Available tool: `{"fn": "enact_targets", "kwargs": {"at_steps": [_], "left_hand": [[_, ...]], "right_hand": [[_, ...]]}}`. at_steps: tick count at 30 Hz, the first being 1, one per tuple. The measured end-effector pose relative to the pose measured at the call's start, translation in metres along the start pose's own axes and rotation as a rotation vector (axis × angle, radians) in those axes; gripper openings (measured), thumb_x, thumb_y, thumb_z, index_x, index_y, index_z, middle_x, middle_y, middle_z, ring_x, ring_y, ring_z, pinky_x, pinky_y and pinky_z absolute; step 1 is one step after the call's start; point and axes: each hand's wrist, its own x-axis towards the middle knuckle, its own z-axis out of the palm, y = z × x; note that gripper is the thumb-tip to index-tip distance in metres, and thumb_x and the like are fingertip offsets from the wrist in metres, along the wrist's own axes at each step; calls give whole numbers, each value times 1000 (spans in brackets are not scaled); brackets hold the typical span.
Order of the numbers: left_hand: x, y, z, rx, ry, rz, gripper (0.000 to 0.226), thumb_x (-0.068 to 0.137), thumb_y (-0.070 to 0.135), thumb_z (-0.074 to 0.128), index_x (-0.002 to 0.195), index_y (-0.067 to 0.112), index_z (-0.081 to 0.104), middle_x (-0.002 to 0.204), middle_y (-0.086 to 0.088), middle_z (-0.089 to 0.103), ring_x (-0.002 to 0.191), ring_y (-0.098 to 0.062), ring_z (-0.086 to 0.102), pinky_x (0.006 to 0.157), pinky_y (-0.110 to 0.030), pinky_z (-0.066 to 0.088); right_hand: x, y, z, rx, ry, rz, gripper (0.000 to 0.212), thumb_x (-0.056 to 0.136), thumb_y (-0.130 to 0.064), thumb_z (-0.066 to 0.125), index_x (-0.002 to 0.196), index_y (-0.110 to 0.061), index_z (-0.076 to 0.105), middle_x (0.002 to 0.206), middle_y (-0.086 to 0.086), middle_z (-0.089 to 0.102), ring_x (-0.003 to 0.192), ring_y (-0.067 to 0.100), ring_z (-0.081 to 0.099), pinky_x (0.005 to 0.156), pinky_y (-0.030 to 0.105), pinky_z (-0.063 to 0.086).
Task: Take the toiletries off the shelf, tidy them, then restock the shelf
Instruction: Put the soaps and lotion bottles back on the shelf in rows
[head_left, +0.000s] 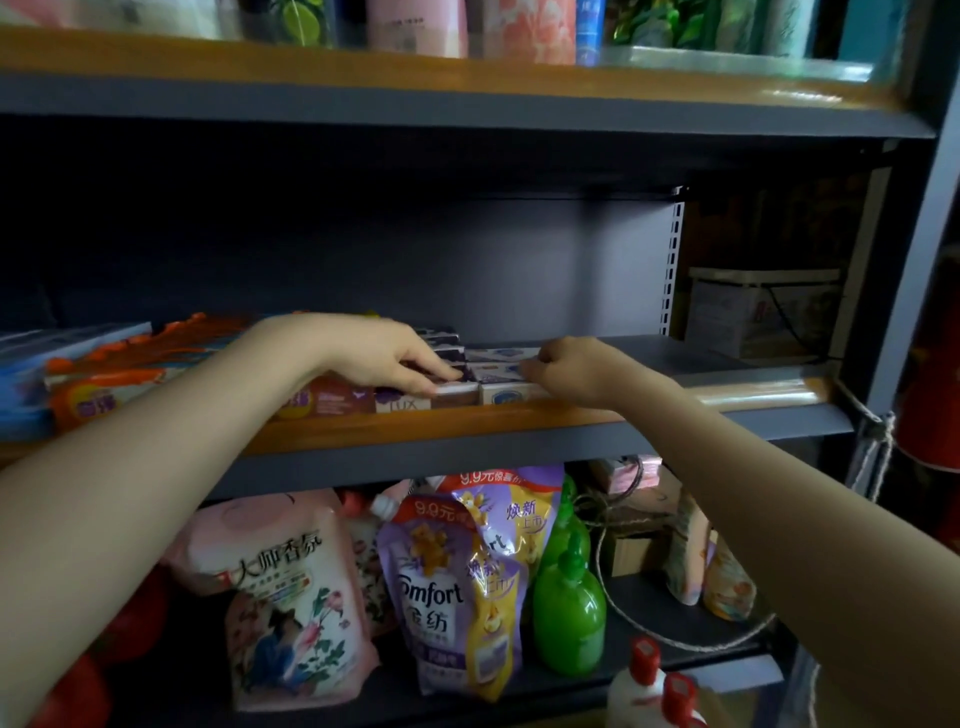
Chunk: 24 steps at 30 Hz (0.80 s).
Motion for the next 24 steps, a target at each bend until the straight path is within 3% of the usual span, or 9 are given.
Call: {"fn": "enact_targets", "kwargs": {"at_steps": [3, 5, 8, 10, 14, 18, 20, 22, 24], "left_hand": [[-9, 8, 7, 15, 192, 18, 32, 95, 28, 51, 126, 31, 57, 131, 10, 56, 108, -4, 54, 91, -20, 38], [-18, 20, 21, 42, 492, 41, 27, 94, 22, 52, 118, 23, 64, 119, 2, 65, 91, -6, 58, 79, -18, 37], [-32, 56, 64, -18, 930, 265, 20, 89, 10, 54, 101, 5, 70, 99, -11, 70, 93, -25, 61, 86, -28, 40], [-38, 87, 104, -112, 1020, 402, 21, 87, 8, 51, 90, 2, 71, 88, -10, 68, 88, -23, 58, 85, -29, 42], [-32, 139, 197, -357, 778, 420, 18, 86, 10, 55, 88, 3, 71, 86, -8, 67, 80, -22, 61, 76, -33, 49], [-18, 166, 264, -565, 502, 259, 18, 88, 12, 59, 104, 9, 68, 98, -4, 64, 86, -19, 61, 75, -29, 48], [-11, 174, 284, -621, 451, 230, 22, 88, 13, 61, 109, 11, 66, 101, 0, 62, 87, -13, 58, 73, -15, 39], [-5, 181, 296, -676, 411, 188, 26, 88, 14, 61, 114, 13, 64, 103, 3, 60, 86, -7, 55, 72, -13, 39], [-1, 187, 304, -747, 384, 134, 28, 88, 13, 60, 116, 15, 63, 104, 5, 58, 87, -3, 53, 74, -9, 40]], "right_hand": [[-13, -1, 4, -164, 60, -56, 48, 97, -45, 30, 125, -13, 50, 133, 15, 50, 119, 33, 47, 94, 39, 36], [-34, 2, 6, -182, 304, -176, 43, 97, -41, 34, 126, -15, 52, 134, 10, 49, 121, 33, 45, 98, 40, 33], [-84, 18, 16, -48, 569, -362, 28, 90, -20, 45, 109, -8, 63, 113, 14, 59, 99, 37, 52, 84, 41, 40], [-120, 38, 26, 45, 511, -391, 18, 86, -7, 51, 99, -4, 64, 97, 15, 60, 87, 35, 54, 75, 40, 44], [-172, 87, 53, 90, 72, -333, 16, 85, 0, 59, 96, -4, 68, 97, 11, 65, 88, 26, 61, 84, 39, 47], [-191, 113, 85, 207, -99, -230, 25, 89, -3, 57, 112, -6, 64, 110, 8, 64, 97, 15, 58, 81, 9, 41], [-187, 120, 101, 244, -166, -191, 30, 91, -8, 56, 120, -11, 61, 117, 6, 62, 102, 16, 58, 84, 13, 42], [-178, 122, 113, 224, -279, -149, 33, 92, -17, 56, 125, -18, 58, 120, 2, 60, 102, 13, 57, 86, 20, 44], [-167, 123, 123, 151, -361, -148, 33, 91, -23, 57, 123, -22, 59, 118, -3, 61, 96, 6, 55, 82, 16, 41]]}}
